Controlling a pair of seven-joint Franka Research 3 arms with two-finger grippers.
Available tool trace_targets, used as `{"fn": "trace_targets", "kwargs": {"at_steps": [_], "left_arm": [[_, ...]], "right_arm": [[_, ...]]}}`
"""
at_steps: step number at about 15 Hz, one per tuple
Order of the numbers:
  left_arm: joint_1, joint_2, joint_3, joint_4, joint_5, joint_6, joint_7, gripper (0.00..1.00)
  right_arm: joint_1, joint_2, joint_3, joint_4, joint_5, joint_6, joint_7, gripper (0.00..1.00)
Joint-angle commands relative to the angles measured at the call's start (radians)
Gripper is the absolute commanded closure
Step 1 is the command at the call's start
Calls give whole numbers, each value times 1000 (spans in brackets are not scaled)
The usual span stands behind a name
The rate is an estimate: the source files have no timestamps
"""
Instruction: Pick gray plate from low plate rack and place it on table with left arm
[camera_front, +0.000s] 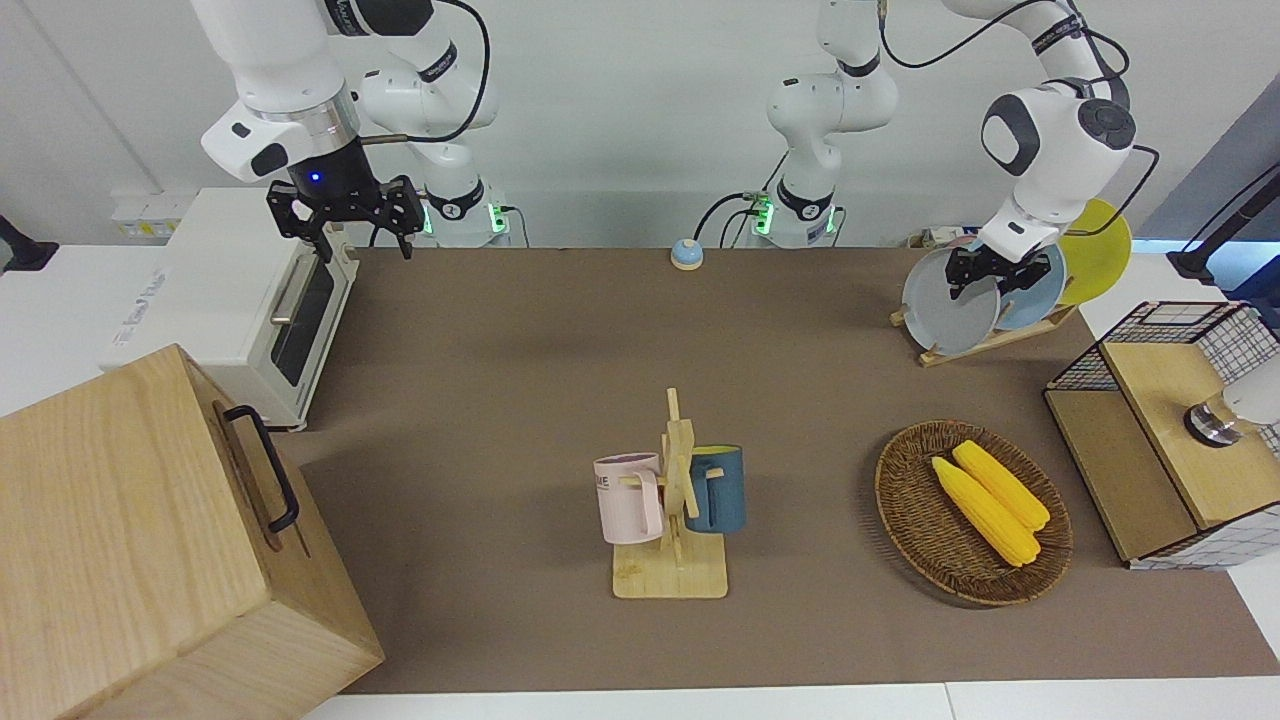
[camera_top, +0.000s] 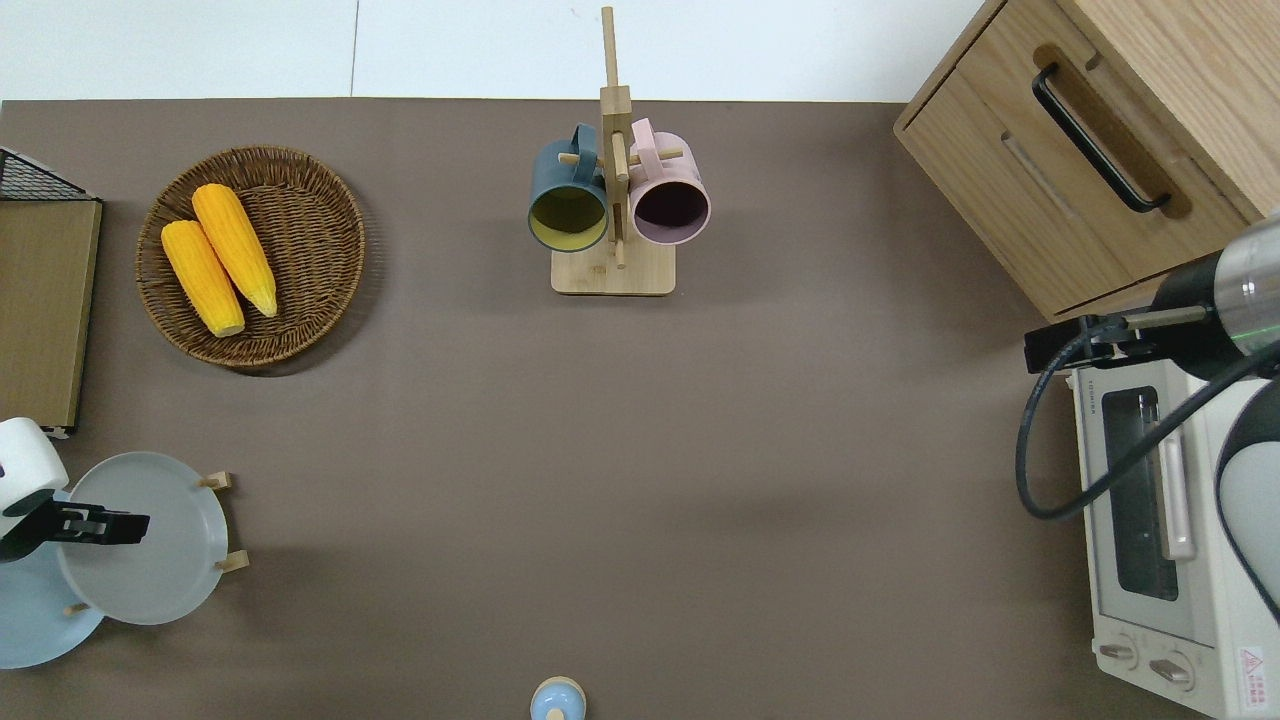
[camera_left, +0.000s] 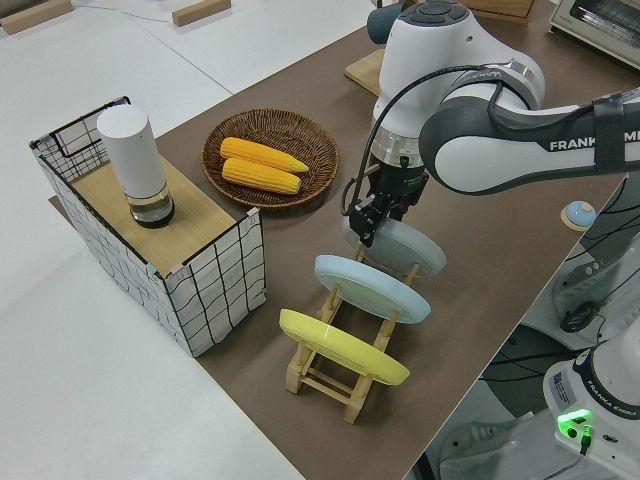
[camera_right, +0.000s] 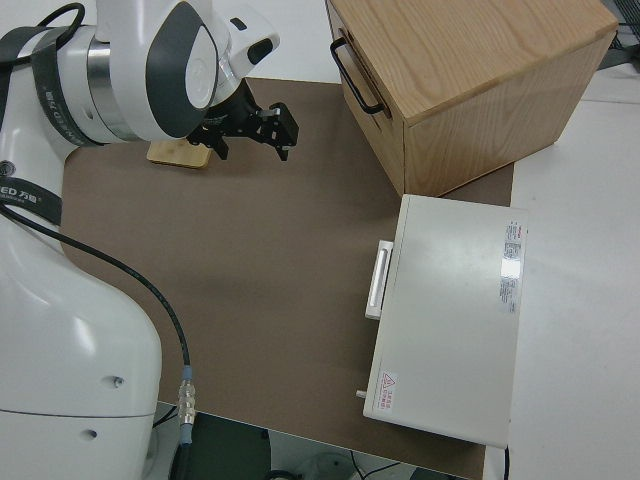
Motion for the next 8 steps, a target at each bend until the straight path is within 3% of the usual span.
{"fn": "trace_targets", "kwargs": {"at_steps": [1,3,8], "left_arm": [[10,-8,1,-21,18,29,7,707],[12,-9,1,-21,18,30,7,998],[10,-8,1,-18,18,32,7,1000]], "right_arm": [[-22,10,21,20,-3,-16,13,17],[-22,10,21,22,-3,-16,13,17],[-22,10,21,20,-3,-16,13,17]]}}
